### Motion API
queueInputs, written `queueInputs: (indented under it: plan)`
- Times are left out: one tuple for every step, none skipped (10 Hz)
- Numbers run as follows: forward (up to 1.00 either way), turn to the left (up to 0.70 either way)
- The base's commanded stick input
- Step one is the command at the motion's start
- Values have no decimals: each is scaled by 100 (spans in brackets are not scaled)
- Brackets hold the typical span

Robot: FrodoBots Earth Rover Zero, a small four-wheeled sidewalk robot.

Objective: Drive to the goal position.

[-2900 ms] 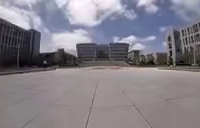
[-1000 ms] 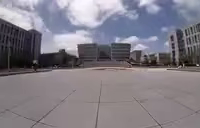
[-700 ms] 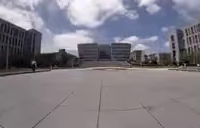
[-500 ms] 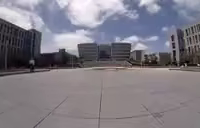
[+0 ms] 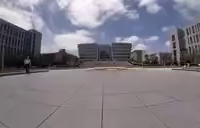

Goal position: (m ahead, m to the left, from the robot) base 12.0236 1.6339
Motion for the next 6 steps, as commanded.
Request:
queueInputs:
  plan:
    - [100, 0]
    - [100, 0]
    - [100, 0]
    - [100, 0]
    - [100, 0]
    - [100, 0]
